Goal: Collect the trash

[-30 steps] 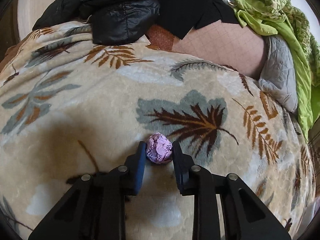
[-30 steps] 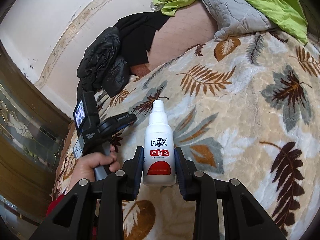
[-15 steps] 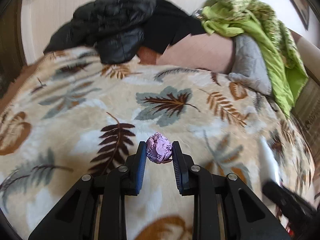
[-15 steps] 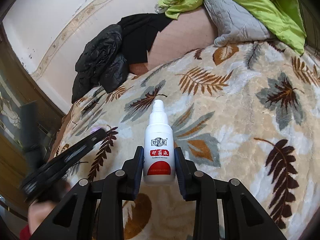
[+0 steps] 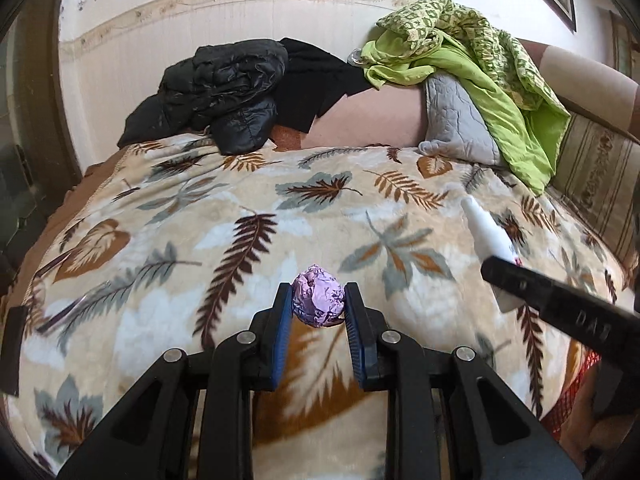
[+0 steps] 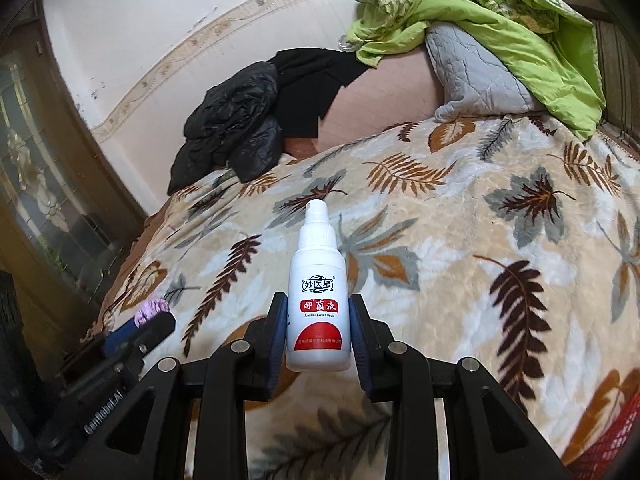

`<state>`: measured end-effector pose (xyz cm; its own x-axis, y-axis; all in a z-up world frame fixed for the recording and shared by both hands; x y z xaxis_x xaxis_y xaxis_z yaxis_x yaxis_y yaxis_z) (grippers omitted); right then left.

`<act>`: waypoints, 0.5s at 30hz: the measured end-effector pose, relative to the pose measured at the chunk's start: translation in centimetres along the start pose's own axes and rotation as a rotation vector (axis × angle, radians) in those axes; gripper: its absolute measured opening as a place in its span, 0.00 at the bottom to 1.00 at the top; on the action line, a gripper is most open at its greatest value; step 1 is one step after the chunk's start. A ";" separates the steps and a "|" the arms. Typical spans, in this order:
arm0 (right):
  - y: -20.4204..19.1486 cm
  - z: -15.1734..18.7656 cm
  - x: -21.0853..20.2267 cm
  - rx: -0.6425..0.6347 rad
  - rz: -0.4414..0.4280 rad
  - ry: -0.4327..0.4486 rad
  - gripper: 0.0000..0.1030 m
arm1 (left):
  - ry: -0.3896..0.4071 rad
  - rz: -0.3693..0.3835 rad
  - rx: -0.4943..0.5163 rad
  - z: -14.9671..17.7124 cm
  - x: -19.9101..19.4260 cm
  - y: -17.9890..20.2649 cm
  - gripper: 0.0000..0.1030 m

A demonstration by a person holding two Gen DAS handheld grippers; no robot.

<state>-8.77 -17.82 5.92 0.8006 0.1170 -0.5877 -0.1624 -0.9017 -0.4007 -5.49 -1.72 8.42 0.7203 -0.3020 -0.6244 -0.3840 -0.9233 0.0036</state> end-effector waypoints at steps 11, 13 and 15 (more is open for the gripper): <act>-0.9 2.4 -2.3 -0.033 -0.021 -0.026 0.32 | 0.026 -0.042 0.053 2.4 -1.4 0.9 0.24; -0.6 2.6 -2.3 -0.027 -0.019 -0.033 0.32 | 0.025 -0.045 0.060 2.6 -1.3 1.0 0.24; -0.5 2.6 -2.0 -0.018 -0.021 -0.041 0.32 | 0.021 -0.046 0.061 2.7 -0.9 1.1 0.24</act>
Point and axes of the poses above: each gripper's, at about its wrist camera, not at the fingertips, and x roughly the way its jaws point, y to its right, z to its underside, the point moved 4 cm from there along x, roughly the way its jaws point, and after that the axes turned 1 degree about -z, right-handed, at the moved point
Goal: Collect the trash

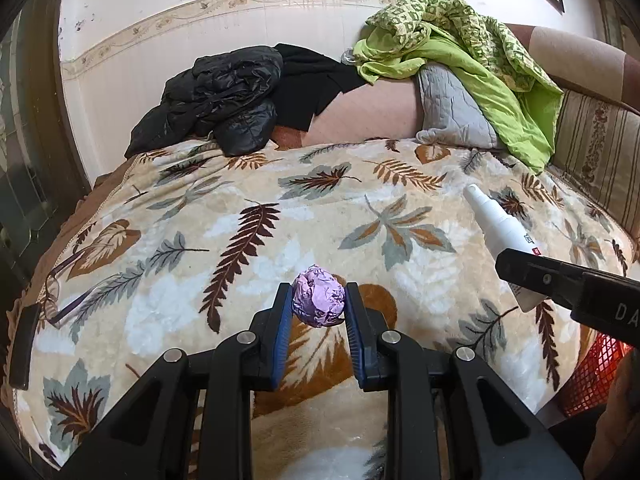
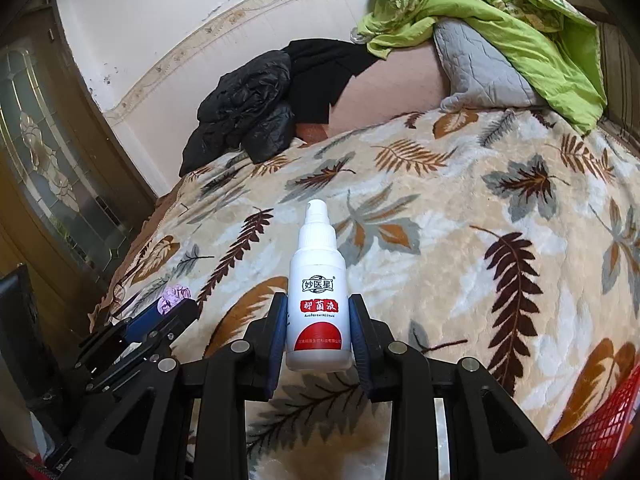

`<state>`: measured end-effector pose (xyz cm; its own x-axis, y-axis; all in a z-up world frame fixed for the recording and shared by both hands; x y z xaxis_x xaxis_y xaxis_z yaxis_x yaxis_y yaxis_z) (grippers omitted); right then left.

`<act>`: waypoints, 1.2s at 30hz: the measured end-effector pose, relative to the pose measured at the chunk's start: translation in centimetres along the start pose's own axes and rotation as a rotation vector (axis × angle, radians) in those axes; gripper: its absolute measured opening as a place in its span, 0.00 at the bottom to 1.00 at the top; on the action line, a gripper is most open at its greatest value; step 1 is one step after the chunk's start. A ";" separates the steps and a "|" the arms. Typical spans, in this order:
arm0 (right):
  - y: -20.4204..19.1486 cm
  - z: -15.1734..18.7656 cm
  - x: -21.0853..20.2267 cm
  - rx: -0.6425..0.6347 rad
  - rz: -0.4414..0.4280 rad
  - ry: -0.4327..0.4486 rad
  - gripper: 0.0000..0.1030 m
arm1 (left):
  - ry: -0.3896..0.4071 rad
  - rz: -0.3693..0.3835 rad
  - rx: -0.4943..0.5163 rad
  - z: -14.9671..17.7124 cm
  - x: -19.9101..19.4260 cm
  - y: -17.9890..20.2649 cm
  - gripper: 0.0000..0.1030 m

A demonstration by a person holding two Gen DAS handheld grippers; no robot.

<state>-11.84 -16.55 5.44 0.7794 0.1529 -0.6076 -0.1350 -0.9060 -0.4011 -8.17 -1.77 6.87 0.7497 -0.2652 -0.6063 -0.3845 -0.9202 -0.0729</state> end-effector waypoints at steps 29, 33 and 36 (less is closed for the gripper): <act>1.5 -0.3 1.5 0.063 -0.002 -0.021 0.32 | -0.024 0.104 -0.027 0.1 2.4 1.4 0.24; 1.7 -0.5 0.4 0.072 -0.008 -0.004 0.32 | -0.015 0.169 -0.053 -0.2 1.7 1.8 0.24; 2.0 -0.4 -0.5 0.084 -0.014 0.000 0.32 | -0.010 0.201 -0.066 -0.5 1.1 2.1 0.24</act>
Point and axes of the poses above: each gripper's, at about its wrist camera, not at the fingertips, and x roughly the way its jaws point, y to its right, z to its underside, the point moved 4 cm from there along x, roughly the way its jaws point, and after that the axes turned 1 degree about -z, right-handed, at the moved point
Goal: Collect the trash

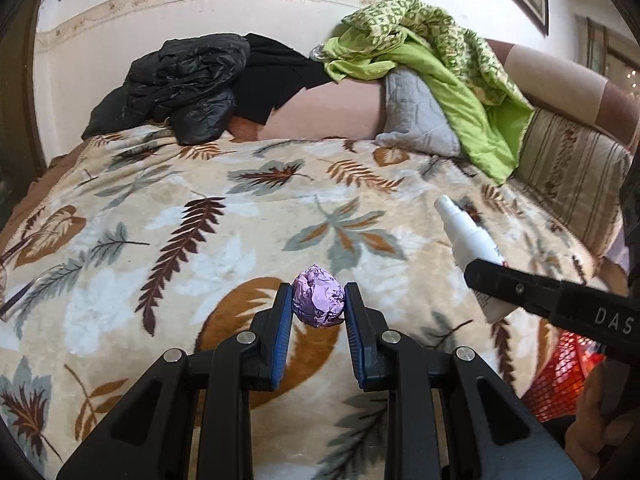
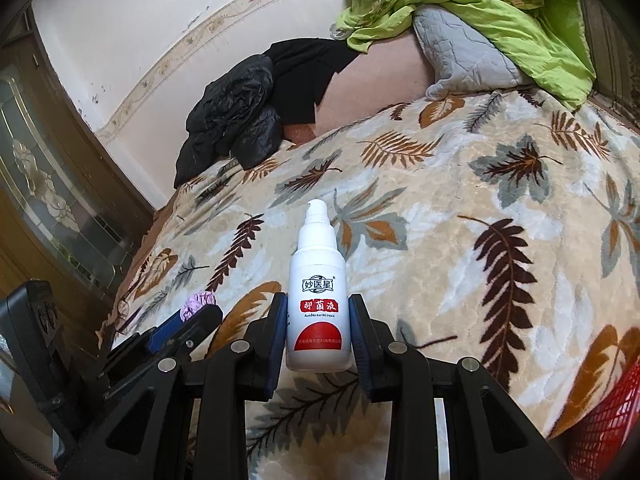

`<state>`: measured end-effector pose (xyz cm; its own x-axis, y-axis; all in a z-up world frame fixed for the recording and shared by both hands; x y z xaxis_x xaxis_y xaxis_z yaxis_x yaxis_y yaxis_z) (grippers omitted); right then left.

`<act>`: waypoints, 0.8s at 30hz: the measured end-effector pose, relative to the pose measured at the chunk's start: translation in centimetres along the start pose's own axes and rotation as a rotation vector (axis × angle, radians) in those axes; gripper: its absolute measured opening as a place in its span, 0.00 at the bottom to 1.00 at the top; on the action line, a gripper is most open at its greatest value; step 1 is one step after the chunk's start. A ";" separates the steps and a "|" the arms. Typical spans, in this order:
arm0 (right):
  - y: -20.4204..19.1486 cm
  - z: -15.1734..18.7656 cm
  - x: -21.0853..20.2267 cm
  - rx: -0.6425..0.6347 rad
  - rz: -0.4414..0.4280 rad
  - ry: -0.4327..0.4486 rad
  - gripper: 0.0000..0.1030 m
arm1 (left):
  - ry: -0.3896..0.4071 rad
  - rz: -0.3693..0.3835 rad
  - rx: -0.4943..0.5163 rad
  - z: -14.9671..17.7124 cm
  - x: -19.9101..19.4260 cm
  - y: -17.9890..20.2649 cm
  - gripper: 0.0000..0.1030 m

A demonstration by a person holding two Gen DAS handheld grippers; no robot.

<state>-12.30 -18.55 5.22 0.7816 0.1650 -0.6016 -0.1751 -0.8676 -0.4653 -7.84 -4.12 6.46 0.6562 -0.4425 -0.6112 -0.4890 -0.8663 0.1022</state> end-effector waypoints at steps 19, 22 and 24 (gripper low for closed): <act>8.7 1.6 -10.2 0.162 0.084 0.073 0.32 | -0.039 0.199 0.101 -1.0 -1.5 9.3 0.24; 11.3 2.6 -13.1 0.213 0.132 0.095 0.32 | -0.051 0.264 0.141 -1.0 -1.9 12.7 0.24; 13.0 3.2 -15.1 0.249 0.163 0.110 0.32 | -0.062 0.315 0.177 -0.8 -2.3 15.3 0.24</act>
Point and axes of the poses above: each gripper's, at about its wrist camera, not at the fingertips, and x roughly the way its jaws point, y to its right, z to its underside, the point moved 4 cm from there along x, roughly the way its jaws point, and after that the axes turned 1 degree about -z, right-handed, at the moved point
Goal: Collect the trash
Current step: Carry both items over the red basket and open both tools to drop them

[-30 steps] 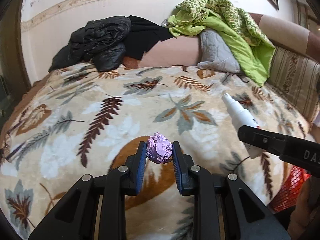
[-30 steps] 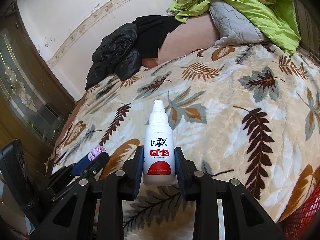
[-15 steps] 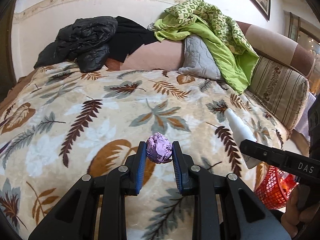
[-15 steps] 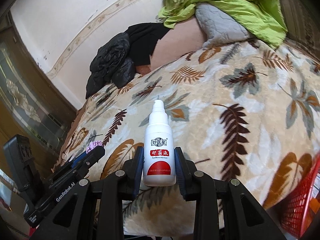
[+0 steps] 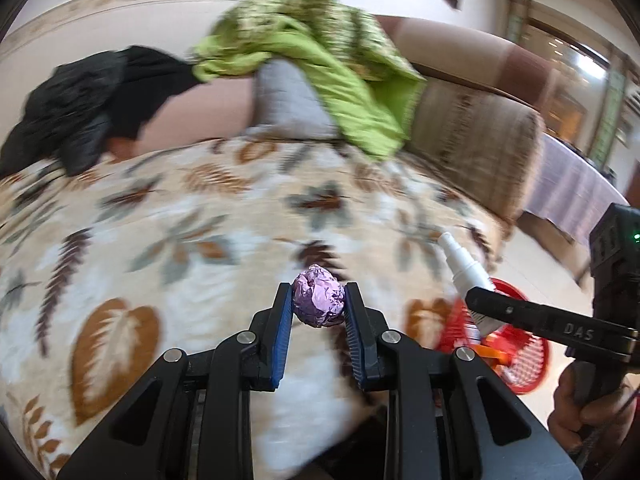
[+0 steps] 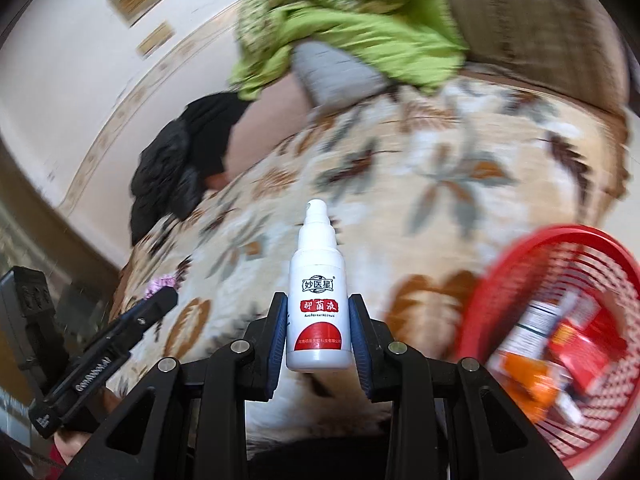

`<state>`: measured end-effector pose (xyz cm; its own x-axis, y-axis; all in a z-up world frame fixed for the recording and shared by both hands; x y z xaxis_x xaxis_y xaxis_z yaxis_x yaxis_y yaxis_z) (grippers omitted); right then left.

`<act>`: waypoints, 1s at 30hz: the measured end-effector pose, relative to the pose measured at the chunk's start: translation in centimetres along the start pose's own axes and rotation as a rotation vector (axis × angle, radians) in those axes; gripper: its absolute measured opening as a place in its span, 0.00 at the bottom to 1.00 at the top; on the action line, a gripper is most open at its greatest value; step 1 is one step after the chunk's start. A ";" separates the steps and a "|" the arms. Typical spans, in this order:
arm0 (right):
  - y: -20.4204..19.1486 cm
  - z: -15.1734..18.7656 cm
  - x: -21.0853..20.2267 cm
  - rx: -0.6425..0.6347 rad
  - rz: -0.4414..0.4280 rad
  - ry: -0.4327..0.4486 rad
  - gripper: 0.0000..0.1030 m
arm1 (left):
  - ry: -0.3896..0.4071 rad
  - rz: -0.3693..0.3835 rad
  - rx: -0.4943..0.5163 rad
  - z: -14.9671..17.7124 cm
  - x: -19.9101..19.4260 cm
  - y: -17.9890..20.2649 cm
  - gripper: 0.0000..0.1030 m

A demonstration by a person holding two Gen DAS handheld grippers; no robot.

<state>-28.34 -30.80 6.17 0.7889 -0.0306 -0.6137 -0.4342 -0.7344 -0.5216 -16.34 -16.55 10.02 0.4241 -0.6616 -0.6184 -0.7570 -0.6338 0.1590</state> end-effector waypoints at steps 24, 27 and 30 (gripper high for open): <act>15.0 0.4 -10.7 0.282 0.236 0.131 0.32 | -0.255 0.359 0.244 0.2 7.4 21.2 0.24; 15.6 0.4 -10.6 0.280 0.258 0.127 0.38 | -0.286 0.365 0.242 0.5 8.4 22.1 0.35; 15.8 0.3 -11.0 0.268 0.277 0.134 0.38 | -0.287 0.369 0.243 0.7 8.4 22.2 0.46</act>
<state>-44.05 -41.82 4.51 0.6685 -0.3034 -0.6790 -0.7220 -0.4839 -0.4946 -29.90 -35.90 7.83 -0.0204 -0.6653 -0.7463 -0.9383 -0.2450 0.2441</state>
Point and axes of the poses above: each gripper's, at about its wrist camera, not at the fingertips, and x roughly the way its jaws point, y to its right, z to its underside, the point moved 4 cm from there along x, roughly the way its jaws point, and after that the axes turned 1 degree about -z, right-handed, at the moved point
